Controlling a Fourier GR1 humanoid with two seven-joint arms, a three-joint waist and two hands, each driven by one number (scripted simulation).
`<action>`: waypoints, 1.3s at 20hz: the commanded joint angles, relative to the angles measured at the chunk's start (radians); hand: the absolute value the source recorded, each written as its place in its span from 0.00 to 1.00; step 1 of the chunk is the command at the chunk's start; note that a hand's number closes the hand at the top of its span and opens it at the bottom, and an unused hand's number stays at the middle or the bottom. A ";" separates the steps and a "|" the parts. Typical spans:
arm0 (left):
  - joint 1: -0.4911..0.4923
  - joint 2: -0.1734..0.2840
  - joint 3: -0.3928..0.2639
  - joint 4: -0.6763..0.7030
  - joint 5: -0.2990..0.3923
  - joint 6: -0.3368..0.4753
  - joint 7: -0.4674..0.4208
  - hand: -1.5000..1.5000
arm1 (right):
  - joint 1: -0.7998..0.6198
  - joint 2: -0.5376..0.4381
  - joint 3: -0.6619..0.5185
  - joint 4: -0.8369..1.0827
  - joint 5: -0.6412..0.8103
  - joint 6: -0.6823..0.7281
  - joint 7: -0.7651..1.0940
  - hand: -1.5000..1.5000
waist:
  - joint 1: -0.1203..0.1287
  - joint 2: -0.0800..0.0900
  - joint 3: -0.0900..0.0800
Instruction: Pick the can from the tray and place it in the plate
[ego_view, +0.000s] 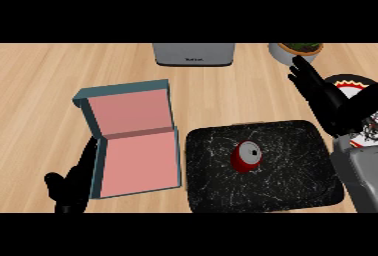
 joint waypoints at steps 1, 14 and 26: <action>0.015 0.027 0.042 -0.039 -0.040 0.016 0.032 0.50 | 0.044 0.030 -0.021 -0.086 -0.024 0.024 0.034 1.00 | -0.015 0.001 -0.011; -0.119 0.059 0.028 -0.025 -0.080 0.091 0.194 0.50 | 0.252 0.124 0.099 -0.253 0.321 -0.361 -0.116 1.00 | -0.071 0.000 -0.004; -0.177 0.029 0.013 -0.013 -0.119 0.081 0.245 0.50 | 0.321 -0.069 0.245 -0.274 0.571 -0.186 -0.268 0.00 | -0.021 0.002 -0.014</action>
